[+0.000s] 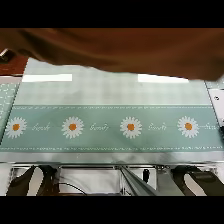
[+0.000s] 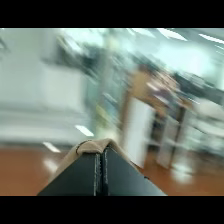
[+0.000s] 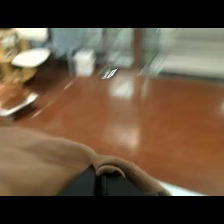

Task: Fold the shirts.

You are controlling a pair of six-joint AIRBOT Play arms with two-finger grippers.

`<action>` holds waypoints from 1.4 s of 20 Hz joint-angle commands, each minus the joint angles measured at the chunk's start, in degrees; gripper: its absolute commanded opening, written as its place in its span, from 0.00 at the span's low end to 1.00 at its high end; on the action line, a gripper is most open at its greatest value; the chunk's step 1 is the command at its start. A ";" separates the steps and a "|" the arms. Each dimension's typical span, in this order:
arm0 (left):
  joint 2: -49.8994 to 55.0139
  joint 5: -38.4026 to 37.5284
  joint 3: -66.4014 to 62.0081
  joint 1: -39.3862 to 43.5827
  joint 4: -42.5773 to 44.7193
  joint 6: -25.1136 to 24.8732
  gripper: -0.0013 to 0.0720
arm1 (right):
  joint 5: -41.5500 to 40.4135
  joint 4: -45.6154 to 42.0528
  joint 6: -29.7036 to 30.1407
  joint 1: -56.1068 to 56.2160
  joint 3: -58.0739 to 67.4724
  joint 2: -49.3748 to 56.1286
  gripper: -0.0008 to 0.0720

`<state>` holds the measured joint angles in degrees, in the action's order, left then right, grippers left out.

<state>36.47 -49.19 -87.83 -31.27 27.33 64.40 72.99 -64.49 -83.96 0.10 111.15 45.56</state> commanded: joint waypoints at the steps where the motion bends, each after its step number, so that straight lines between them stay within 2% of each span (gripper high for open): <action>1: -7.15 2.99 -2.34 -1.70 12.50 3.17 0.04 | 6.34 -9.14 -2.47 0.00 0.96 -7.23 0.04; 2: -8.57 1.79 -2.25 -0.52 16.52 5.22 0.04 | 11.52 -11.15 -2.49 0.00 0.96 -7.80 0.04; 4: -10.25 -0.68 -1.49 2.49 23.85 6.14 0.04 | 19.91 -14.53 -3.80 0.00 -0.92 -7.82 0.04; 6: -10.60 -1.11 1.05 6.54 30.73 10.05 0.04 | 21.11 -13.55 -4.00 0.00 -6.58 -7.80 0.04; 11: -7.23 -0.74 17.09 12.96 31.12 11.56 0.04 | 11.10 -10.78 -4.87 0.02 -30.67 -6.73 0.04; 15: 3.85 6.97 29.62 18.93 31.19 11.26 0.04 | -3.74 -4.66 -5.14 0.00 -47.36 2.38 0.04; 18: 16.90 14.82 29.03 22.84 31.15 11.15 0.04 | -15.82 1.79 -2.93 0.00 -46.29 15.37 0.04; 20: 25.51 17.77 26.73 24.57 30.88 11.39 0.04 | -20.76 6.14 -1.14 0.00 -41.72 25.70 0.04; 23: 35.89 16.24 23.61 25.44 28.33 14.64 0.04 | -23.06 7.48 -1.03 -0.39 -30.47 41.05 0.04; 26: 41.09 12.87 23.41 26.25 25.03 14.97 0.04 | -22.47 12.63 -1.95 -2.01 -22.38 52.02 0.05; 27: 42.10 11.78 23.41 26.58 25.11 14.95 0.04 | -22.47 14.62 -1.97 -2.78 -20.90 54.51 0.10; 28: 42.99 10.75 23.41 26.77 25.11 14.97 0.06 | -22.56 16.44 -1.97 -3.43 -20.26 56.08 0.33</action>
<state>74.83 -35.79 -64.01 -5.39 54.04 78.56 51.68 -54.11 -85.78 -1.85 85.82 93.21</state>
